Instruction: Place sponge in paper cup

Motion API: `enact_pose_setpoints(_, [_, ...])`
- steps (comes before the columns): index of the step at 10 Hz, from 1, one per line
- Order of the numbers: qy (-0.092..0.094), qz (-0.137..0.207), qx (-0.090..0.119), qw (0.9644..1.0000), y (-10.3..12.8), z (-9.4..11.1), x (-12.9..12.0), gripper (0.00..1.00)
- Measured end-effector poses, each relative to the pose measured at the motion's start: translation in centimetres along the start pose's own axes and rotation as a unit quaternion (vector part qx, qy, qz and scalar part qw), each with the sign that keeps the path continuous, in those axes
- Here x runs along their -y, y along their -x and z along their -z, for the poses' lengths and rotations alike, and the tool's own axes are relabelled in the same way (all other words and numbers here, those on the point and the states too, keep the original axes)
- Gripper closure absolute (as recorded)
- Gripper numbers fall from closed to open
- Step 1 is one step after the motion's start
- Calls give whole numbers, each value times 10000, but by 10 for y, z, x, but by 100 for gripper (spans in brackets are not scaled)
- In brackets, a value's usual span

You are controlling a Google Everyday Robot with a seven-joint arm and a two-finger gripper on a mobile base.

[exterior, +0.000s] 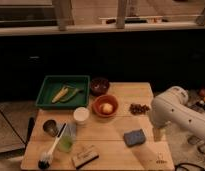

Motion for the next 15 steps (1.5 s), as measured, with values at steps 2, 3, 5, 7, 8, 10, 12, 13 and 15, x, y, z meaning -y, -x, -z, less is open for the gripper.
enact_pose_setpoints(2, [13, 125, 53, 9999, 5, -11, -5, 20])
enact_pose_setpoints(3, [30, 130, 115, 9998, 7, -19, -9, 20])
enact_pose_setpoints(5, [43, 240, 162, 9996, 12, -28, -12, 20])
enact_pose_setpoints(7, [67, 385, 199, 9990, 15, -34, -14, 20])
enact_pose_setpoints(8, [79, 485, 206, 9986, 16, -38, -14, 20])
enact_pose_setpoints(10, [98, 689, 222, 9973, 19, -43, -14, 20])
enact_pose_setpoints(12, [136, 805, 225, 9964, 20, -49, -15, 20])
enact_pose_setpoints(13, [139, 836, 227, 9961, 21, -49, -15, 20])
enact_pose_setpoints(15, [167, 1104, 242, 9934, 26, -55, -14, 20])
